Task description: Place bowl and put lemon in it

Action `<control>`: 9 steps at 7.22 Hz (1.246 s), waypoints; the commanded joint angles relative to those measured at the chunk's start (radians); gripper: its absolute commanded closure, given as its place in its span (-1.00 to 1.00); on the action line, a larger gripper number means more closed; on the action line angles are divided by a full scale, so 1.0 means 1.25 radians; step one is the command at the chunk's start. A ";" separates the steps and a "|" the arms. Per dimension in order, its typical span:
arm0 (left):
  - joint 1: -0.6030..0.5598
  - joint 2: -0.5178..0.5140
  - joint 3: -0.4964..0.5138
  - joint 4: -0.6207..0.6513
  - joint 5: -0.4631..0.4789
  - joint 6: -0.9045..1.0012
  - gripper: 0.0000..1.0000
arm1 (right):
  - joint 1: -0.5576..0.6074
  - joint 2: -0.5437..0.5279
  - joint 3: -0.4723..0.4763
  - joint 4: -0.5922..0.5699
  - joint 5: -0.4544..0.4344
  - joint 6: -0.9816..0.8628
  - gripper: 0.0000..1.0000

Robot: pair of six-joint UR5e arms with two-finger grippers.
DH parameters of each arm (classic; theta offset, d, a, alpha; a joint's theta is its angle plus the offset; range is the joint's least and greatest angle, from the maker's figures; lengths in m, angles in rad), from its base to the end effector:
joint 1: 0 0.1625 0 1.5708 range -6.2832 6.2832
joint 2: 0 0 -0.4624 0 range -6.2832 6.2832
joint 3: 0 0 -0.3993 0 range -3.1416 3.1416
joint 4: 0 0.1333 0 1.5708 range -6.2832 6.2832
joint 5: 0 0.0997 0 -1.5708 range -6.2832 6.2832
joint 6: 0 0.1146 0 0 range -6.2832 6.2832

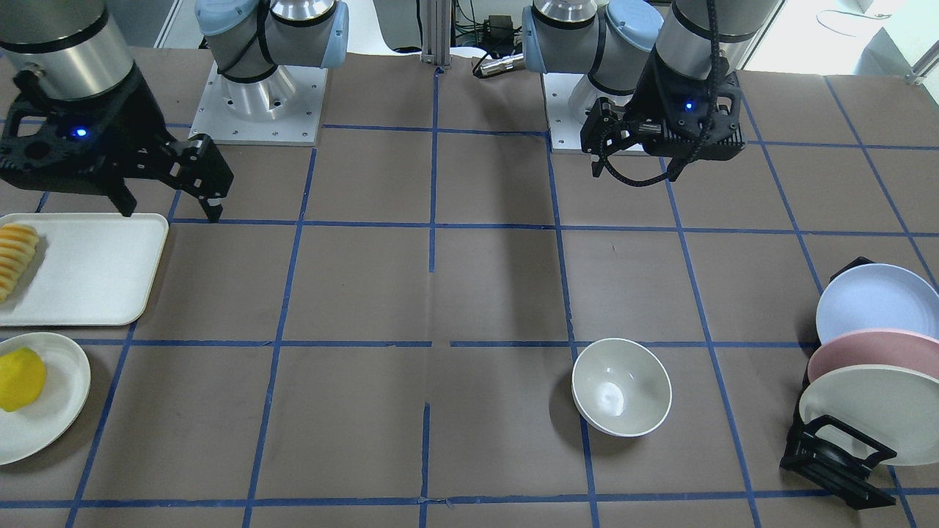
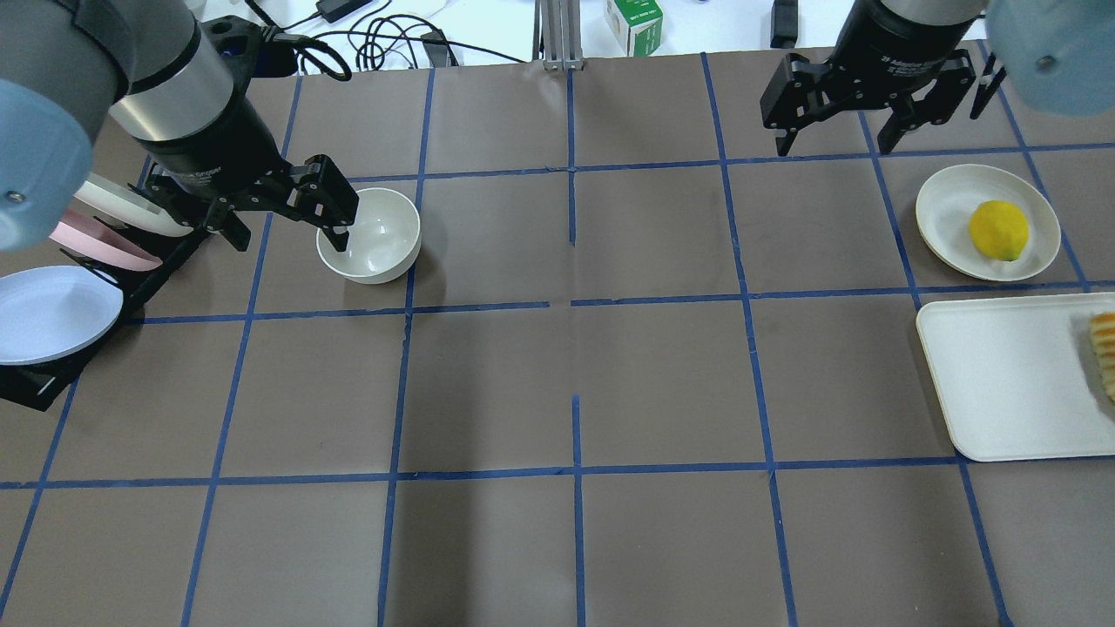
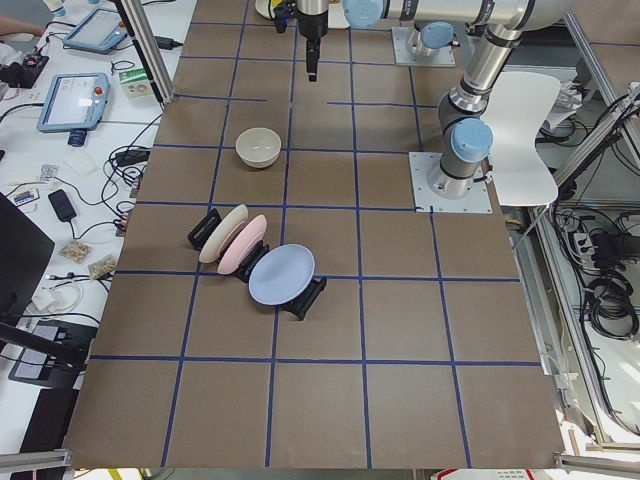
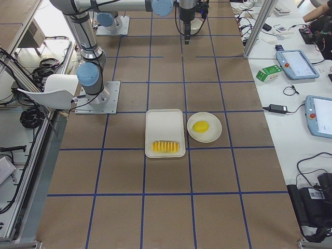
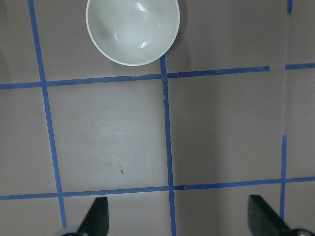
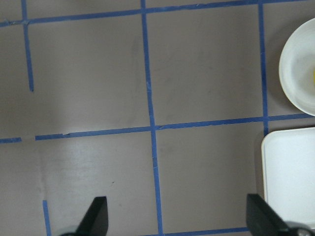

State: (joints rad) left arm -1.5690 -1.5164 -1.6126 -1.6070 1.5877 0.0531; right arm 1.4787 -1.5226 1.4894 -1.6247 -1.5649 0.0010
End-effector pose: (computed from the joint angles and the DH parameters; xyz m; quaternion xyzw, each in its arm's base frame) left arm -0.1305 -0.4713 0.5123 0.0257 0.9996 0.0120 0.0081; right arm 0.0846 -0.5407 0.5321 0.0464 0.9980 -0.0436 0.0010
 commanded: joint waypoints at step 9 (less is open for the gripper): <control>0.136 -0.108 -0.006 0.155 0.022 -0.007 -1.00 | -0.343 0.411 0.000 -0.348 -0.053 -0.392 -1.00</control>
State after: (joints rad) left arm -1.4273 -1.5915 -1.6133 -1.4945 1.6145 0.0515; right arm 1.0768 -1.1257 1.4872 -1.9523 -1.6300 -0.4388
